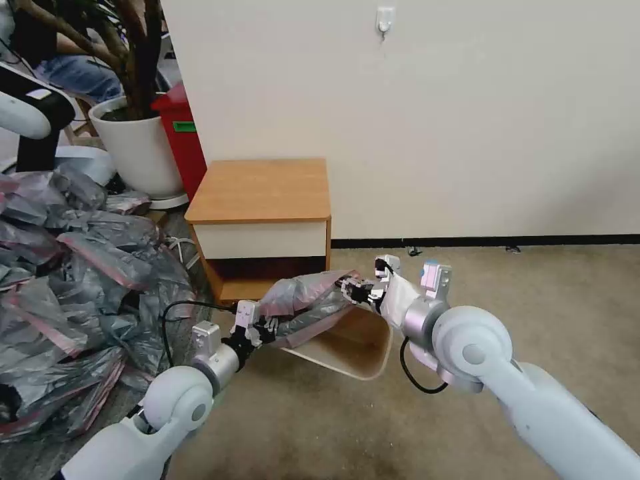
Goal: Pick up the garbage bag from the table and place it over the trash can.
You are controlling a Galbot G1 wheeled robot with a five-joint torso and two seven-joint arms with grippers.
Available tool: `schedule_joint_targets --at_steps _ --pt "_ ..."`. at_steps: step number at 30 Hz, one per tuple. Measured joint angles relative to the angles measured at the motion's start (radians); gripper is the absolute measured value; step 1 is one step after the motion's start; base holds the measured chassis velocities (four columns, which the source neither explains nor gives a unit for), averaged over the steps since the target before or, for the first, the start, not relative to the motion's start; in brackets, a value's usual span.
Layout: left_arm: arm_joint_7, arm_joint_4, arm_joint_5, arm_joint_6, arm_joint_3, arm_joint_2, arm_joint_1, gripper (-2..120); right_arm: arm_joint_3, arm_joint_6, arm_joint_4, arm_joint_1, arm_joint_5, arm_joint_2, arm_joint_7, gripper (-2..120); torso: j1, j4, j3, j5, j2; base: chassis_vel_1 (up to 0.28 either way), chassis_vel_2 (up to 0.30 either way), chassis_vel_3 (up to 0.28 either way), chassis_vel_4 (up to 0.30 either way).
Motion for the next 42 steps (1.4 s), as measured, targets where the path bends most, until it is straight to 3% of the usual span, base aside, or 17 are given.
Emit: schedule_joint_targets --at_steps 2,10,18,28,42 --pt "0.0 0.004 0.003 -0.003 0.0 -0.001 0.0 1 -0.001 0.027 -0.001 0.0 -0.012 0.003 -0.005 0 0.0 0.0 0.0 -0.0001 0.0 0.0 0.0 0.0 0.0" --pt "0.008 0.005 0.045 -0.019 -0.002 0.0 0.009 1 -0.007 0.093 -0.024 0.018 -0.071 0.014 0.02 0 0.0 0.0 0.0 0.0 0.0 0.0 0.0 0.0 0.0" --pt "0.059 -0.003 0.079 -0.047 -0.035 -0.005 0.038 1 -0.02 0.066 -0.068 0.031 -0.123 0.018 0.076 0 0.0 0.0 0.0 -0.0001 0.0 0.0 0.0 0.0 0.0" --pt "0.067 -0.005 0.044 -0.101 -0.098 -0.021 0.045 1 -0.002 0.022 -0.062 -0.016 -0.152 -0.003 0.077 0 0.0 0.0 0.0 0.0001 0.0 0.0 0.0 0.0 0.0" --pt "-0.023 0.024 0.009 -0.132 -0.119 -0.073 0.011 1 0.057 0.004 0.0 -0.109 -0.155 -0.01 0.078 0 0.0 -0.0001 0.0 0.0001 0.0 0.0 0.0 0.0 0.0"
